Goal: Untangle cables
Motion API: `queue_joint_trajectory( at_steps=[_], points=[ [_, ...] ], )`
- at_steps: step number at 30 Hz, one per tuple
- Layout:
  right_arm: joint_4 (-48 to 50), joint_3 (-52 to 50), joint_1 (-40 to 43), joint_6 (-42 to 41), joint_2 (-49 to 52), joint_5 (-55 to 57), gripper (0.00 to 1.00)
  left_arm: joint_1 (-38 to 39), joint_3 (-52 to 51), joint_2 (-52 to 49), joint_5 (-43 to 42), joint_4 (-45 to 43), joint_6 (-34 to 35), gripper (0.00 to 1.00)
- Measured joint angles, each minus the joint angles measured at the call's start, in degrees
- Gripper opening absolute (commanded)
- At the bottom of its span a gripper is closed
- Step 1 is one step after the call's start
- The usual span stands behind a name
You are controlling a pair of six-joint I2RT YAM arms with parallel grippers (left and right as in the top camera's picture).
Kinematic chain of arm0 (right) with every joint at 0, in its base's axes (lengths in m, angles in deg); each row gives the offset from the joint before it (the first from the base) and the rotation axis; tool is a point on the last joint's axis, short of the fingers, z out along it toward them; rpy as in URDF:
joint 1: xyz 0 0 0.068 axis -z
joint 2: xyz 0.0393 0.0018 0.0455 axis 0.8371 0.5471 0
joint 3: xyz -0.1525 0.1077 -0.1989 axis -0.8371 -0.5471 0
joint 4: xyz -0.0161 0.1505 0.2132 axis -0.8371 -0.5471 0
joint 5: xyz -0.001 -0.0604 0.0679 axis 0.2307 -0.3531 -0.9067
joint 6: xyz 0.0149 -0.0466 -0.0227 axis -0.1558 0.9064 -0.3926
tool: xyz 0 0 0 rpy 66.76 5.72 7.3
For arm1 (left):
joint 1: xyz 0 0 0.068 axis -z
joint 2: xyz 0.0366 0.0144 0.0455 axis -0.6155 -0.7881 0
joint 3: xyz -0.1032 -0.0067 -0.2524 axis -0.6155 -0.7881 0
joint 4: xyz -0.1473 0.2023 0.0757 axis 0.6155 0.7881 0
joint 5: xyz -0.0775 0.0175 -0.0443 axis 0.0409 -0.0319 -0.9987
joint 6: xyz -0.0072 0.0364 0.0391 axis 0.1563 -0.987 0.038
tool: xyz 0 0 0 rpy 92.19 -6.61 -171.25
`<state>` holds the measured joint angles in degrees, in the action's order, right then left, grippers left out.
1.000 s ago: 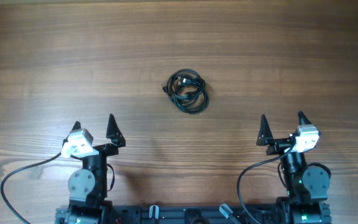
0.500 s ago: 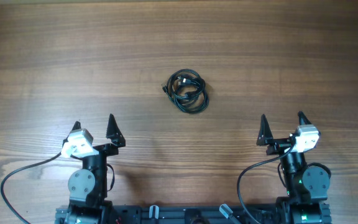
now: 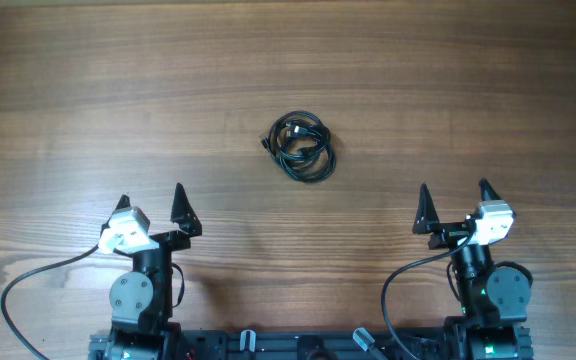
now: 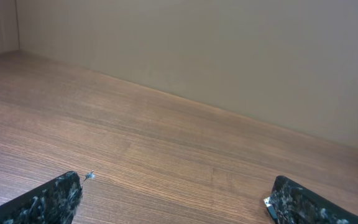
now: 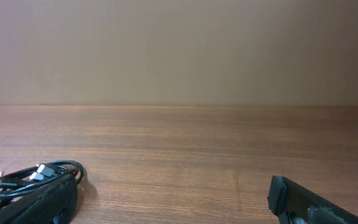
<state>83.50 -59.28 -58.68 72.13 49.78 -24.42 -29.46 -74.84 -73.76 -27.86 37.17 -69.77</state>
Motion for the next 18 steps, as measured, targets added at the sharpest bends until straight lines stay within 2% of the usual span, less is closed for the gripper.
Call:
queue_joint_trajectory(
  at_steps=[18],
  points=[
    [0.00, 0.00, 0.00, 0.00, 0.00, 0.00, 1.00, 0.00, 0.00, 0.00, 0.00, 0.00, 0.02, 1.00]
  ],
)
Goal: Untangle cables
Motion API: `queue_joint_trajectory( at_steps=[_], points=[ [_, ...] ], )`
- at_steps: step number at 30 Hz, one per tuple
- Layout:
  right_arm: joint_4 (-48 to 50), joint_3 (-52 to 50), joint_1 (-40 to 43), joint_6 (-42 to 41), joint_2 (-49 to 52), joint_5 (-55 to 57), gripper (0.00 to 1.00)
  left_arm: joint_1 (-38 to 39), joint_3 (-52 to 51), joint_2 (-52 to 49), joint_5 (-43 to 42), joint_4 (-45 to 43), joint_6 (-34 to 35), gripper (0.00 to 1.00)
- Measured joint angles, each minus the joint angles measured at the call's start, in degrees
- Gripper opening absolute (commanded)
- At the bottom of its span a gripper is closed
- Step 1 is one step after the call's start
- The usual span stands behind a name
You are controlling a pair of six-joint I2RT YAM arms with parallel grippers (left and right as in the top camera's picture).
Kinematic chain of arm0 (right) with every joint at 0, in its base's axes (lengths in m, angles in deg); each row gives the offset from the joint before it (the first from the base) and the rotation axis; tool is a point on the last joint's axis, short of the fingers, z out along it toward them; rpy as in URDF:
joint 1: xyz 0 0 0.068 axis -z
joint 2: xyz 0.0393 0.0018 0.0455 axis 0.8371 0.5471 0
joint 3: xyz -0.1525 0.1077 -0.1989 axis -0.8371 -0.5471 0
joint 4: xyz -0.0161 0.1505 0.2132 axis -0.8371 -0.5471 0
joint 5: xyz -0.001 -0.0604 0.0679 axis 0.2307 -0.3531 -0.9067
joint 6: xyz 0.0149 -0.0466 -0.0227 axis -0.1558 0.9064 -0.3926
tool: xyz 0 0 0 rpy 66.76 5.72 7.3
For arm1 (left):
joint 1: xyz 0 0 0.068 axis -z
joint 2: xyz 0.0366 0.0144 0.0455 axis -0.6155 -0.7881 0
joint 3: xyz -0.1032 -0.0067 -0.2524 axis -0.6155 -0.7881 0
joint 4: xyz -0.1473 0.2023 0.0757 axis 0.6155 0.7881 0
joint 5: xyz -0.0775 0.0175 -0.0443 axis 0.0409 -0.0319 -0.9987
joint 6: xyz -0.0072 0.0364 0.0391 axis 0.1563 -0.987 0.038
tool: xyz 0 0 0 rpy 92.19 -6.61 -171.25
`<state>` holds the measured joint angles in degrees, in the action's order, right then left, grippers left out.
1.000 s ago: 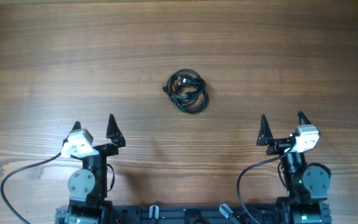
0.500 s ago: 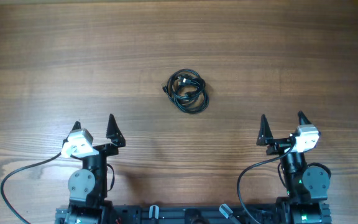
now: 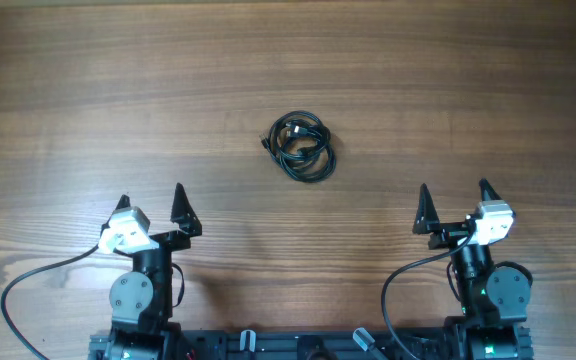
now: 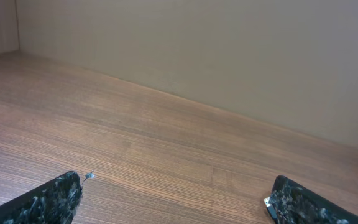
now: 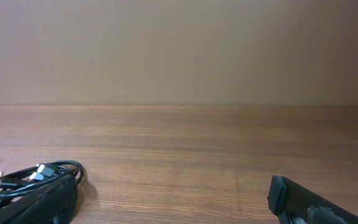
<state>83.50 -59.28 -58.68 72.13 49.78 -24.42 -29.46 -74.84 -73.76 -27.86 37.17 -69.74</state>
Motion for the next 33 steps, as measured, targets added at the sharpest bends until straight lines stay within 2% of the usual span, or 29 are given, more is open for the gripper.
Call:
queue_joint_trajectory(
  at_steps=[16, 18, 21, 24, 26, 28, 30, 31, 33],
  points=[
    [0.11, 0.00, 0.00, 0.85, 0.00, 0.28, 1.00, 0.00, 0.00, -0.02, 0.00, 0.02, -0.02, 1.00],
    [2.51, 0.00, 0.00, 2.16, 0.02, 0.92, 1.00, 0.00, 0.00, -0.02, 0.00, 0.00, 0.00, 1.00],
    [5.40, 0.00, 0.00, -3.87, 0.00, -4.81, 1.00, 0.00, 0.00, -0.02, 0.00, 0.02, 0.00, 1.00],
    [6.01, 0.00, 0.00, -17.46, 0.00, -14.16, 1.00, 0.00, 0.00, -0.02, 0.00, 0.00, -0.02, 1.00],
    [10.82, -0.02, 0.00, -26.10, 0.09, -18.71, 1.00, 0.00, 0.00, -0.02, 0.00, -0.02, -0.02, 1.00],
    [20.70, 0.07, 0.00, -29.18, 0.13, -21.05, 1.00, 0.00, -0.11, 0.00, -0.55, -1.38, 0.37, 1.00],
    [27.10, 0.98, 0.00, -28.83, 0.00, -22.14, 1.00, -0.02, -0.13, 0.00, -3.80, -2.34, 1.99, 1.00],
    [27.47, 2.64, 0.00, -27.63, 0.02, -22.12, 1.00, -0.02, -0.22, -0.02, -6.14, -2.89, 2.91, 1.00],
    [19.50, 7.04, 0.00, -23.98, 0.33, -21.22, 1.00, -0.02, -0.26, 0.04, -10.21, -5.01, 3.91, 1.00]
  ],
)
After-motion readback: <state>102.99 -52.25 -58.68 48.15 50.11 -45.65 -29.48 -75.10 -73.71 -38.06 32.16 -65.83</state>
